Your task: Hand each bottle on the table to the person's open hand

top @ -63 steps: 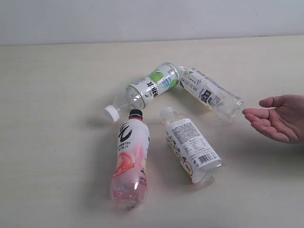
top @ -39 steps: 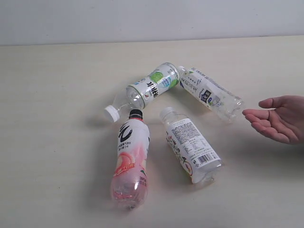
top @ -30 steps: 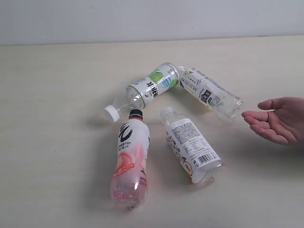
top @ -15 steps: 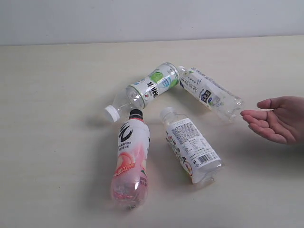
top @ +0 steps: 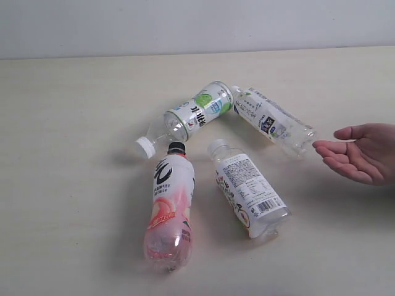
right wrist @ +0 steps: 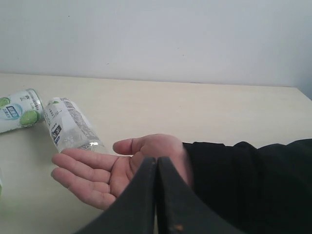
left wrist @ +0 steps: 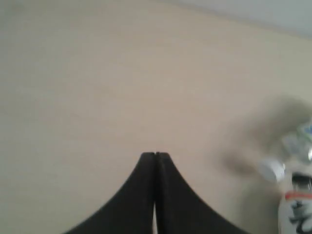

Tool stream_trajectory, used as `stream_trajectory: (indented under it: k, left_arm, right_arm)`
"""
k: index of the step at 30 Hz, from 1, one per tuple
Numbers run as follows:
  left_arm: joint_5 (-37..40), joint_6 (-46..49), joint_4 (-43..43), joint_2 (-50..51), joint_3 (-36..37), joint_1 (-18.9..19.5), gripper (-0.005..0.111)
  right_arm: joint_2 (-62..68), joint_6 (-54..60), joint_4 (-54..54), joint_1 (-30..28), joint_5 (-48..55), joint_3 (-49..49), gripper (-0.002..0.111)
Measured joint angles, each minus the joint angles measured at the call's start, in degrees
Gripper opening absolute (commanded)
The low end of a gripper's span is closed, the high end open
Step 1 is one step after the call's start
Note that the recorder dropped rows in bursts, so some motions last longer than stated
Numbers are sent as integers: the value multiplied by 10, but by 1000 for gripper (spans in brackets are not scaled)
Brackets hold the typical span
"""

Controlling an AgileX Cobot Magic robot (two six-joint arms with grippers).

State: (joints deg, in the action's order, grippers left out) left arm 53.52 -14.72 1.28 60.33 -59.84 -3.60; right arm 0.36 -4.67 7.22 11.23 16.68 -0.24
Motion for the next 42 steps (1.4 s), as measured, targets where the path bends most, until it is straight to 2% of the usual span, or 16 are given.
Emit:
stream_trajectory:
  k: [2, 5, 9, 14, 17, 20, 22, 25, 27, 32, 34, 36, 42]
  left_arm:
    - [24, 39, -40, 43, -8, -14, 0]
    - [44, 51, -48, 90, -11, -65, 0]
    - [62, -16, -1, 136, -12, -172, 0]
    - [67, -74, 19, 200, -14, -310, 0]
    - [70, -94, 24, 248, -30, -377, 0]
    - [70, -102, 25, 304, -62, -422, 0]
    - [70, -106, 23, 336, -87, -436, 4]
    - [48, -85, -13, 379, -127, -446, 19]
    - [38, -68, -39, 398, -144, -447, 32]
    - [29, -58, -50, 421, -159, -447, 74]
    - [25, -59, -50, 428, -159, -447, 83]
    - [20, -65, -50, 434, -159, -447, 86]
    - [12, -88, -50, 450, -159, -447, 86]
  right_arm:
    - [0, 0, 0, 0, 0, 0, 0]
    - [0, 0, 0, 0, 0, 0, 0]
    - [0, 0, 0, 0, 0, 0, 0]
    - [0, 0, 0, 0, 0, 0, 0]
    - [0, 0, 0, 0, 0, 0, 0]
    - [0, 0, 0, 0, 0, 0, 0]
    - [0, 0, 0, 0, 0, 0, 0]
    - [0, 0, 0, 0, 0, 0, 0]
    - [0, 0, 0, 0, 0, 0, 0]
    - [0, 0, 0, 0, 0, 0, 0]
    - [0, 0, 0, 0, 0, 0, 0]
    - [0, 0, 0, 0, 0, 0, 0]
    - [0, 0, 0, 0, 0, 0, 0]
